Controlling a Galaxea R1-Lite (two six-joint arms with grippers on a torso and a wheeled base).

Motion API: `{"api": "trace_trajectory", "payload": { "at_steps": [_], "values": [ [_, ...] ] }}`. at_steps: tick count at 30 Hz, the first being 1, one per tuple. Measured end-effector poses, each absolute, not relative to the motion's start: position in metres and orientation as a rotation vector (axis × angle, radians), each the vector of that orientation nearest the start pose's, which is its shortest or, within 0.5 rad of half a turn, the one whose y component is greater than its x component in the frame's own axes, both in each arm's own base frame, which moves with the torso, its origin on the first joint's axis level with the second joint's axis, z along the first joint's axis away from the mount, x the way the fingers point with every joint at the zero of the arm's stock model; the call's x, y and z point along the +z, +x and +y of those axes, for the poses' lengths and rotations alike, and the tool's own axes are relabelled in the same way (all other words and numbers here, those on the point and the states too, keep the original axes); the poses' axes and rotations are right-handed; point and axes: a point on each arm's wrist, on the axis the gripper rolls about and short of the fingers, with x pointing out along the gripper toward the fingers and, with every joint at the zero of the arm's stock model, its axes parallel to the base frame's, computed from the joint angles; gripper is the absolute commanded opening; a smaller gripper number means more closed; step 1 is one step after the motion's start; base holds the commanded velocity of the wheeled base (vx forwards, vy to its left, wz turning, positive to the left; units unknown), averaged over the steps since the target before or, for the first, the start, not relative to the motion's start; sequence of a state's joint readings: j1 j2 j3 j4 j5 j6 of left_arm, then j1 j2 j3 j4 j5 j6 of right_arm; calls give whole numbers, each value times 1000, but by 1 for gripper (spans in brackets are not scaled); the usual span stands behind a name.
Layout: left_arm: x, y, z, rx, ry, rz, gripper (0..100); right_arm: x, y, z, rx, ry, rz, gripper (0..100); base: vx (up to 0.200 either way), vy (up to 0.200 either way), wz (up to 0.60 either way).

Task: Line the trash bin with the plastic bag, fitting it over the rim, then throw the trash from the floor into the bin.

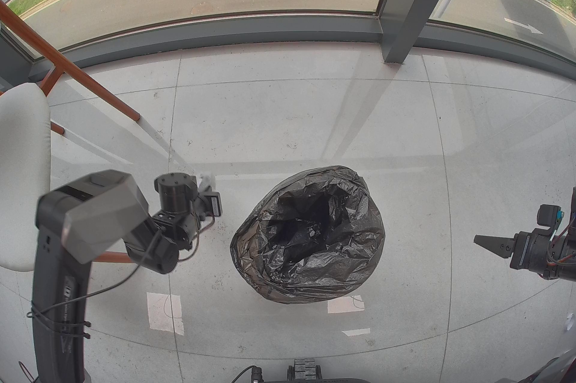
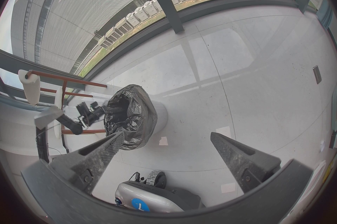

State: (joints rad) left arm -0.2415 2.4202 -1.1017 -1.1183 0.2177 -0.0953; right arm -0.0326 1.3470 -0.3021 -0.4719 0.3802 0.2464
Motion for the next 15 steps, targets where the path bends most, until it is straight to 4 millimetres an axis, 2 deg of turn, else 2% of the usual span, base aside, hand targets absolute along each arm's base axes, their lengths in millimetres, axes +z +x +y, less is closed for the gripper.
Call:
{"api": "trace_trajectory", "payload": {
  "at_steps": [3,7,10,15],
  "values": [
    [71,417,-94,-5,-64,140,0,125,170,3,268,355,599,100,0,0,0],
    [130,381,-99,-43,-82,66,0,125,167,3,268,354,595,100,0,0,0],
    [159,342,-122,-140,-91,34,0,124,162,3,268,354,592,100,0,0,0],
    [183,286,-168,-364,-108,-5,0,123,152,2,265,354,583,100,0,0,0]
  ]
}}
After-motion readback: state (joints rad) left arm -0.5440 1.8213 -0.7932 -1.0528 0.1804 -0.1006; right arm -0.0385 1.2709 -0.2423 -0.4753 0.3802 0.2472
